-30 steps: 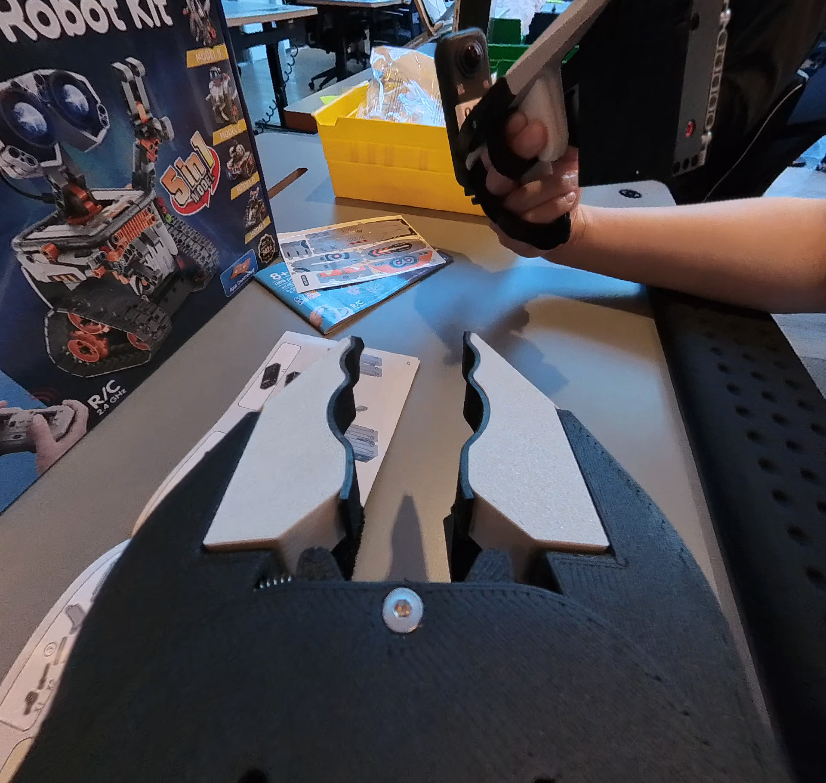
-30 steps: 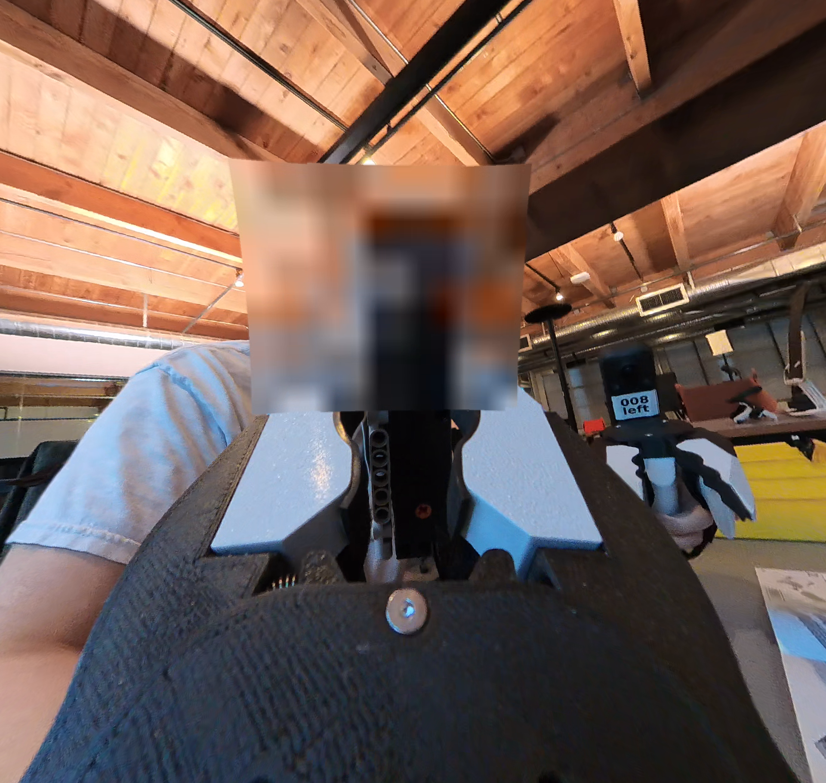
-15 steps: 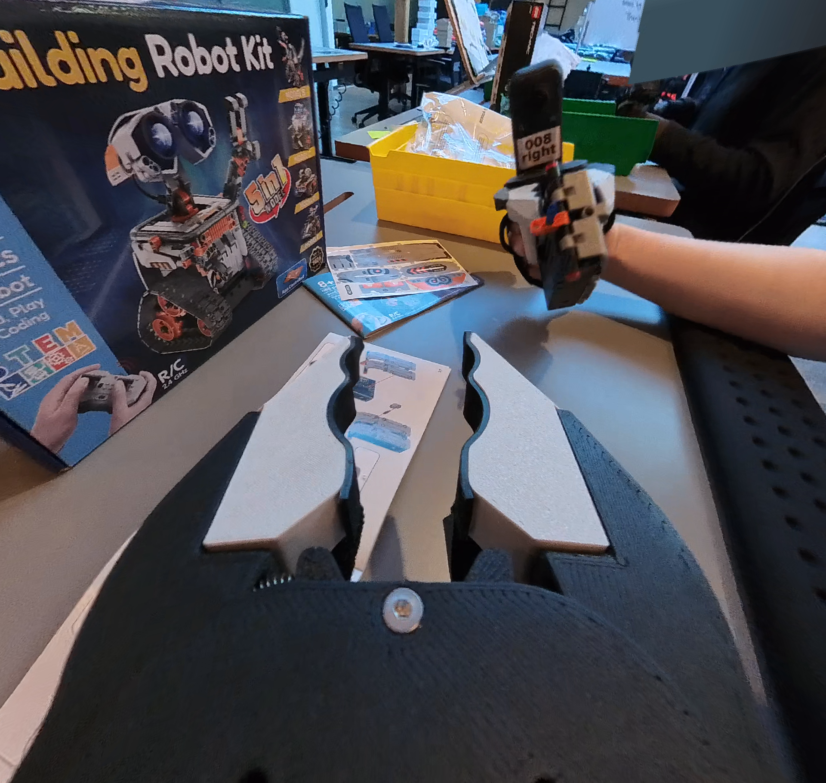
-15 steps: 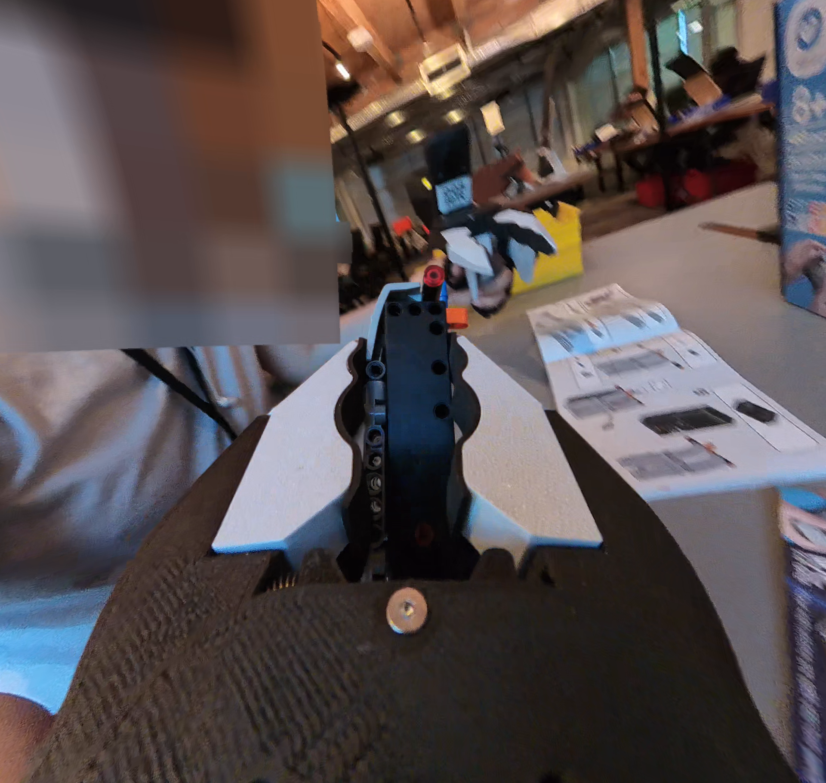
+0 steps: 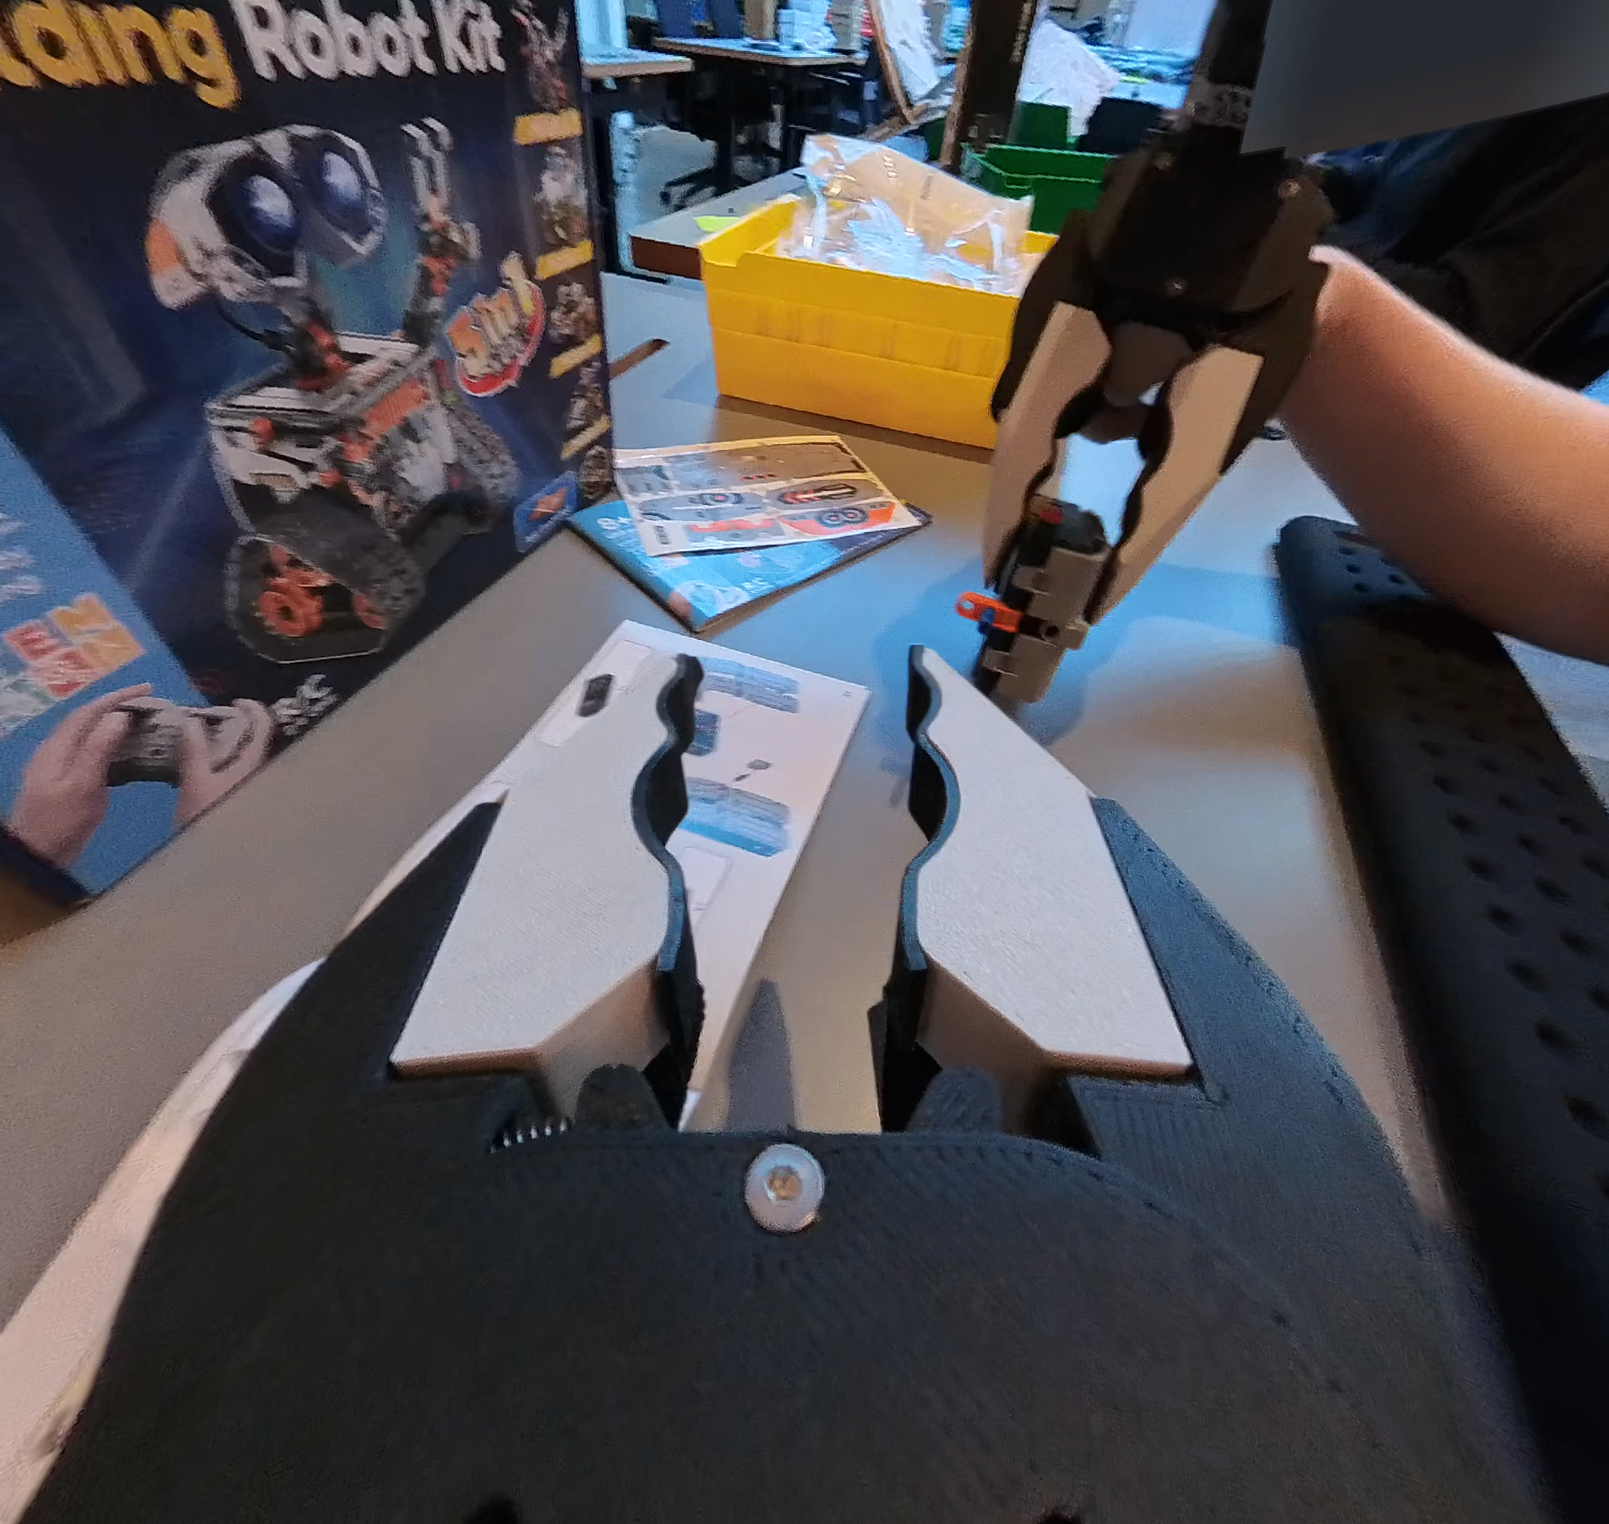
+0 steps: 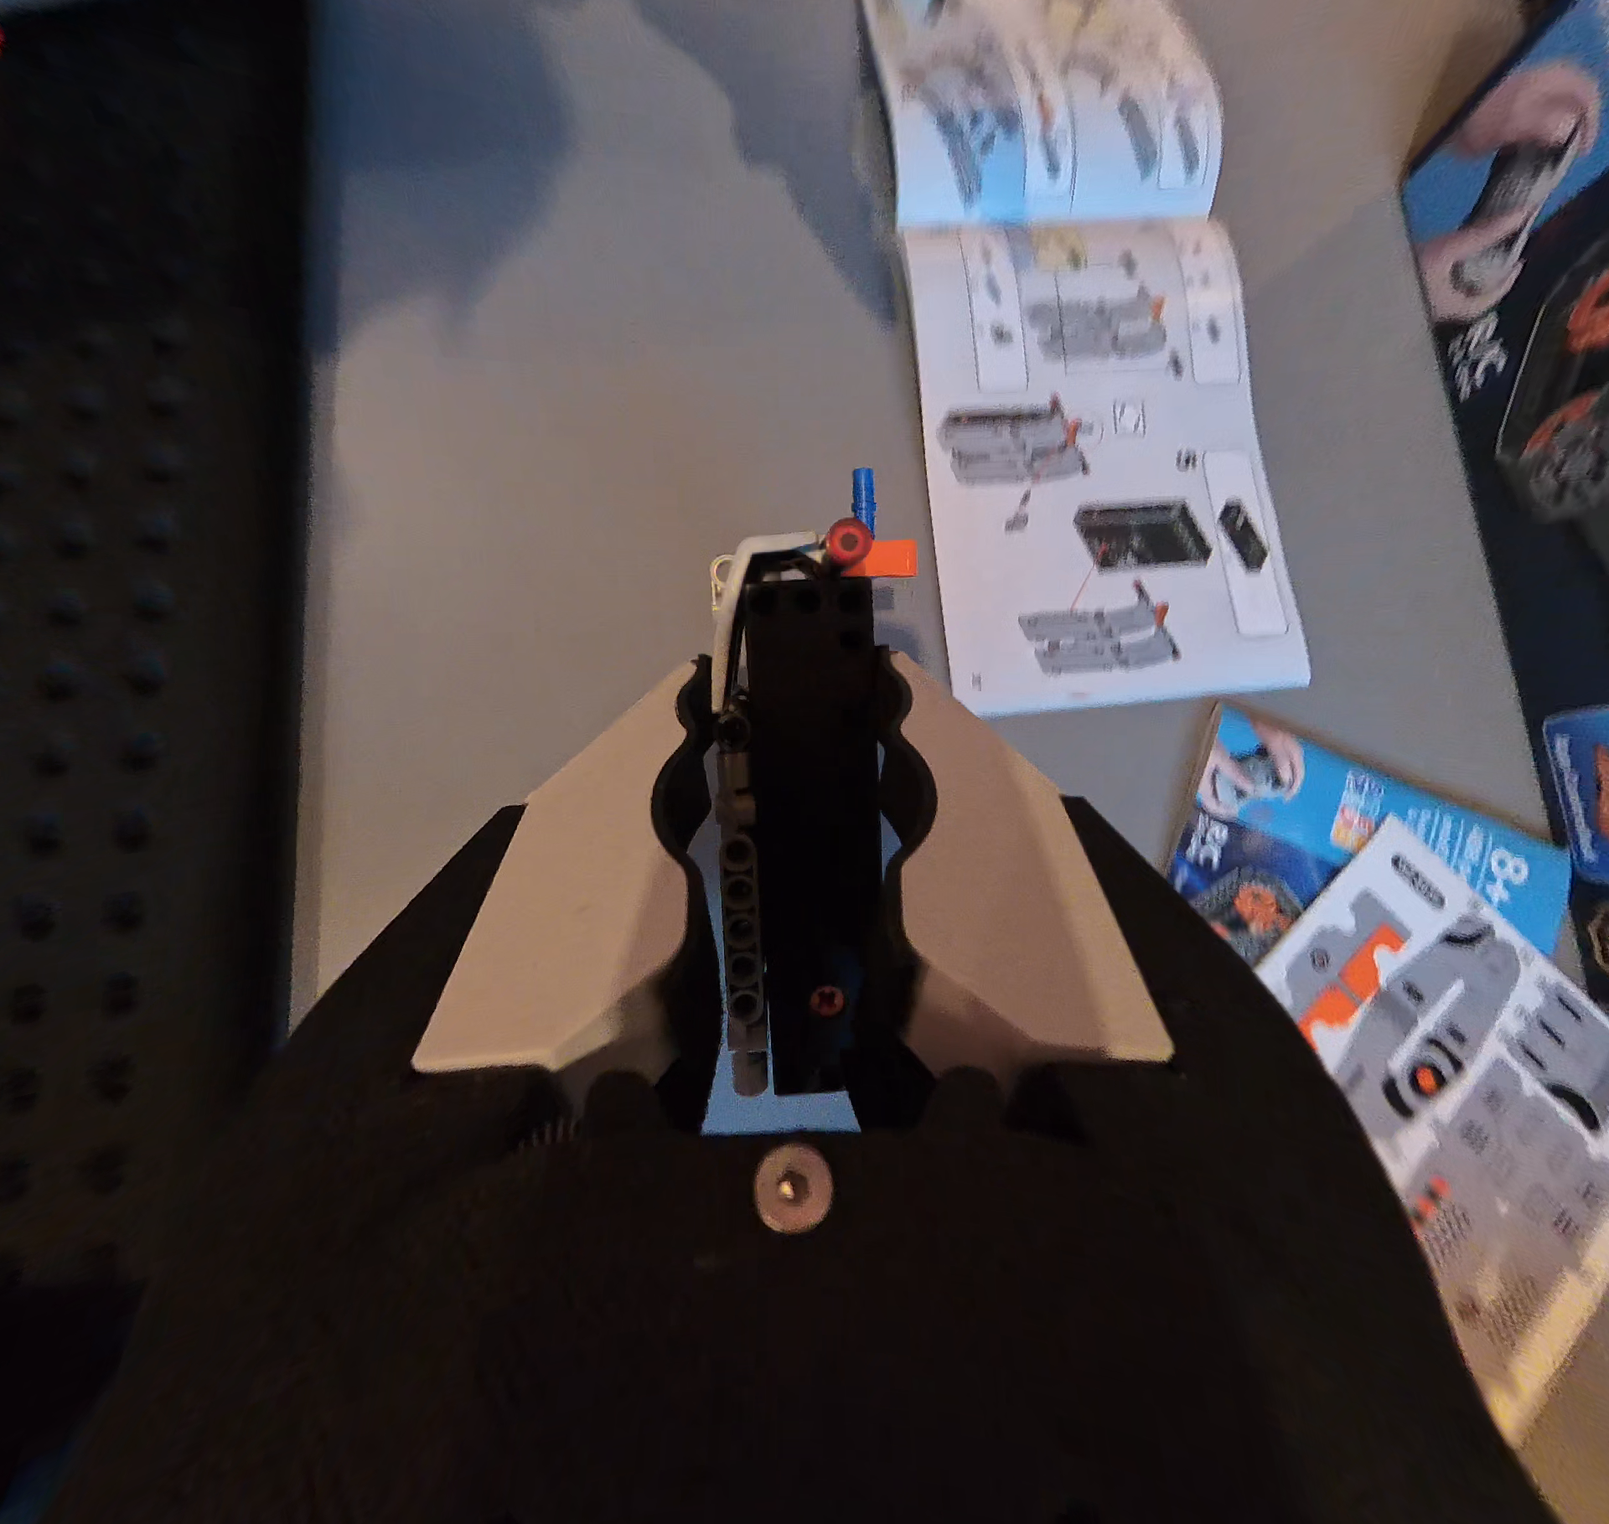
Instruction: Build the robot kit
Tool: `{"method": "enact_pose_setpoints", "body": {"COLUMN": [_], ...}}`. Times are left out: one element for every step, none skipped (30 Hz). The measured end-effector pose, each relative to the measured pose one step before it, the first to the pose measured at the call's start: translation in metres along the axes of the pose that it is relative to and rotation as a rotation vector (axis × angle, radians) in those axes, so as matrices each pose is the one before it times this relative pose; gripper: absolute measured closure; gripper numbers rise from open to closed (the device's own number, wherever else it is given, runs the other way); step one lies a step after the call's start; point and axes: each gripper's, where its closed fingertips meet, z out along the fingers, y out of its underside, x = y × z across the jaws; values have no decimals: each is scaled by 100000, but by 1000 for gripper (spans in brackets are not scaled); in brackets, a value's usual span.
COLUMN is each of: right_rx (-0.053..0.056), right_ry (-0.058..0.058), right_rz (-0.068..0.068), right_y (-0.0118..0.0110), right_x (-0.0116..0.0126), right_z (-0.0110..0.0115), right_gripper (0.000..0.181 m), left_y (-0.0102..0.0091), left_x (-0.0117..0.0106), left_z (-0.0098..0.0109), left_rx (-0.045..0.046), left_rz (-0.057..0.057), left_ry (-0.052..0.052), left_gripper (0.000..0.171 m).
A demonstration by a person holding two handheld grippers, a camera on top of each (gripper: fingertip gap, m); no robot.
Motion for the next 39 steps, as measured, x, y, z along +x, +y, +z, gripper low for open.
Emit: {"method": "enact_pose_setpoints", "body": {"right_rx": [8294,10712,12725,13513,11207,7608,5887,4707,3322,2142,1221,-524,-1692,-1822,-535,-677,-1767,-4047,-5522,-6223,-5595,-3720,2824,1407,1079,587,-519,-1095,-677,-696,-1572,-1557,-1094,-542,604,771,451,-322,597], "right_ry": [-2041,-2396,-1730,-1797,-2935,-3206,-2171,-818,579,987,1225,1182,1210,1232,422,-668,-637,15,360,469,826,600,-347,-1272,-674,495,652,676,842,161,-405,174,137,-400,-724,-881,-1909,-2162,-1303], "right_rz": [2021,3325,3430,3962,5009,4724,2693,1335,1173,654,261,-674,-1931,-1848,-953,145,-77,-1757,-2862,-2829,-3724,-3105,-671,1183,276,-1270,-1663,-1722,-1655,-734,4,-669,-1104,-293,899,1369,708,-143,-186], "right_y": [-1193,-1316,-1417,-1428,-1137,-784,-685,-562,-386,-235,-81,158,317,381,300,501,900,1355,1549,1509,1181,665,-496,-273,-203,-110,22,90,43,70,238,267,228,165,25,3,24,101,-29], "right_x": [57,117,226,195,38,-111,-126,-24,134,133,91,-21,-129,-201,-323,-432,-368,-325,-321,-261,-131,-36,-24,-34,-24,5,-40,-57,-9,-47,-77,-16,-29,-34,-5,-35,-223,-314,-237], "right_z": [-145,-225,-277,-285,-221,-150,-70,-22,-6,-28,3,46,88,50,-61,1,103,282,523,759,827,645,269,153,48,-3,-19,-31,-65,-59,-36,-69,-114,-112,-87,-30,-83,-223,-366], "right_gripper": [146,146,146,146,146,146,146,146,146,146,146,146,146,146,146,146,146,146,146,146,146,144,146,146,146,146,146,146,146,146,146,146,146,146,146,146,145,144,134], "left_y": [312,522,657,519,311,177,-114,-486,-641,-647,-637,-501,-320,-120,162,375,613,853,1020,1034,786,395,-97,-244,-169,23,188,166,97,173,273,293,85,-73,-72,-37,34,-29,-159], "left_x": [562,635,538,474,580,576,545,721,744,758,681,292,-152,-123,227,447,400,346,289,210,103,18,-11,8,24,17,51,79,37,60,82,51,73,70,38,28,-68,-291,-227], "left_z": [388,494,578,668,708,725,765,813,777,642,485,338,212,47,-4,-42,-146,-264,-359,-405,-396,-367,-403,-309,-177,-51,20,67,80,97,168,231,209,148,89,13,-114,-330,-619], "left_rx": [-789,-1690,-2274,-1248,168,524,1476,2915,3112,3209,3210,2253,1067,343,-580,-1701,-3221,-5041,-5822,-5808,-4423,-2421,116,775,557,-221,-1192,-916,-50,-142,-704,-1001,68,558,355,279,-74,-173,583], "left_rz": [-1769,-1984,-1814,-1623,-1647,-2193,-2686,-2246,-1240,681,2816,3739,3087,1997,759,23,-195,432,2058,3276,3069,1981,1060,184,68,901,1834,1821,1124,199,-545,-622,-164,159,-12,-713,-1128,-853,-366], "left_ry": [3768,4361,3804,3499,4170,4333,4122,4767,3941,2811,1096,-1741,-4069,-3252,-478,1058,663,94,-275,-673,-850,-815,-507,-352,-386,-571,-424,-183,61,603,1014,773,512,97,-9,-23,-361,-1468,-809], "left_gripper": [121,117,115,113,112,111,111,110,111,114,118,121,125,139,139,140,140,140,140,140,140,139,140,140,140,140,140,140,140,140,139,139,139,139,139,139,131,114,106]}}
